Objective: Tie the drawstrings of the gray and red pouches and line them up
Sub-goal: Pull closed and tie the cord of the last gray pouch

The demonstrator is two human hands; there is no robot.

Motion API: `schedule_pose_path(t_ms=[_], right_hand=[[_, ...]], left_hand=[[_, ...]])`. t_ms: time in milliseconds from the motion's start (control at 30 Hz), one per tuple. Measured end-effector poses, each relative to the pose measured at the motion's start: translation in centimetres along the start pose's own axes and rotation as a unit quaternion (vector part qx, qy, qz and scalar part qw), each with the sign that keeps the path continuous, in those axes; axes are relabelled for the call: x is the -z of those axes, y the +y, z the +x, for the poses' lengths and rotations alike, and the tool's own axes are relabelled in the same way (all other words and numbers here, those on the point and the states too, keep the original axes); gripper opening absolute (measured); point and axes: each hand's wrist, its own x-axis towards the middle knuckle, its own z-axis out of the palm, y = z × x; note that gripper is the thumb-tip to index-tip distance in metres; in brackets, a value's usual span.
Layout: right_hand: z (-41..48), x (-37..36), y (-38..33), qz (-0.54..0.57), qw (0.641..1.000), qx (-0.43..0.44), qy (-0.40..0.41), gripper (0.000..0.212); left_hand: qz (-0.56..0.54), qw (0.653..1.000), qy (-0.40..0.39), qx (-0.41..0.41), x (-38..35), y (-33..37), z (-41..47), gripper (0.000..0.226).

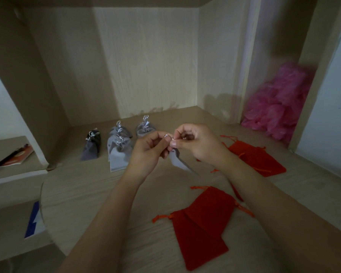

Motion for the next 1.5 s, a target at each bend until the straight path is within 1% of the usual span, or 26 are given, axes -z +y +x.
schedule_pose_path(t_ms=[133,200,300,400,467,533,600,667,767,833,900,1000,1133,1267,1367,1433,1500], right_hand=[[0.1,-0.3,-0.2,-0.033,0.999,0.006,0.031,0.022],[0.1,-0.4,-0.5,-0.016,0.998,-0.02,0.052,0.021],[0.0,-0.9,-0.6,0.017,0.996,-0.07,0.042,0.02],[-0.2,-1.2,-0.5,-0.005,0.995,-0.083,0.063,0.017],[-0.4,-1.3,-0.7,-0.057,0.993,-0.065,0.081,0.011],[-0.5,-1.4,-0.8,-0.134,0.987,-0.033,0.085,0.004],[-0.4,-1.4,-0.7,-0.207,0.975,0.002,0.086,0.008],[-0.3,-1.4,-0.6,-0.241,0.967,0.032,0.076,0.01],[-0.3,-0.9,-0.3,-0.197,0.978,0.053,0.039,0.008],[-0.2,-0.4,-0.5,-0.133,0.991,0.027,0.004,0.012],[-0.1,0.2,-0.7,-0.087,0.996,-0.003,-0.029,0.015],[-0.2,0.8,-1.1,-0.109,0.992,-0.02,-0.054,0.014],[-0.4,0.8,-1.5,-0.205,0.978,-0.002,-0.047,0.017],[-0.2,0.7,-1.7,-0.294,0.955,0.009,-0.033,0.01],[-0.2,0.4,-1.9,-0.325,0.945,0.003,-0.037,0.012],[-0.3,0.4,-2.2,-0.324,0.946,0.004,-0.03,0.013],[-0.2,0.4,-2.2,-0.319,0.948,0.013,-0.02,0.019]], left_hand=[[0.012,1.0,0.009,0.005,0.6,0.0,0.0,0.018],[0.005,1.0,0.013,0.011,0.7,0.0,0.0,0.02],[-0.004,0.999,0.037,0.0,0.4,-0.2,0.0,0.022],[-0.017,0.999,0.041,-0.007,0.1,-0.4,-0.1,0.02],[-0.022,0.999,0.044,-0.001,-0.1,-0.4,-0.2,0.02],[-0.022,0.999,0.04,0.004,-0.1,-0.4,-0.3,0.021],[-0.015,0.999,0.039,0.006,-0.1,-0.5,-0.3,0.02],[-0.026,0.999,0.031,0.023,0.3,-0.5,-0.2,0.02],[-0.084,0.995,-0.02,0.054,0.9,-0.2,0.0,0.022],[-0.135,0.987,-0.05,0.072,1.3,0.2,0.0,0.018],[-0.148,0.982,-0.076,0.084,1.6,0.6,-0.1,0.013],[-0.072,0.992,-0.073,0.067,1.9,0.8,-0.3,0.005],[0.07,0.997,-0.031,0.017,1.6,1.1,-0.5,0.01],[0.134,0.991,-0.008,-0.027,1.1,1.5,-0.7,0.019],[0.208,0.975,0.01,-0.073,1.2,1.4,-0.8,0.022],[0.266,0.958,0.026,-0.1,1.1,1.0,-0.8,0.02],[0.301,0.944,0.059,-0.122,1.0,0.9,-0.8,0.017]])
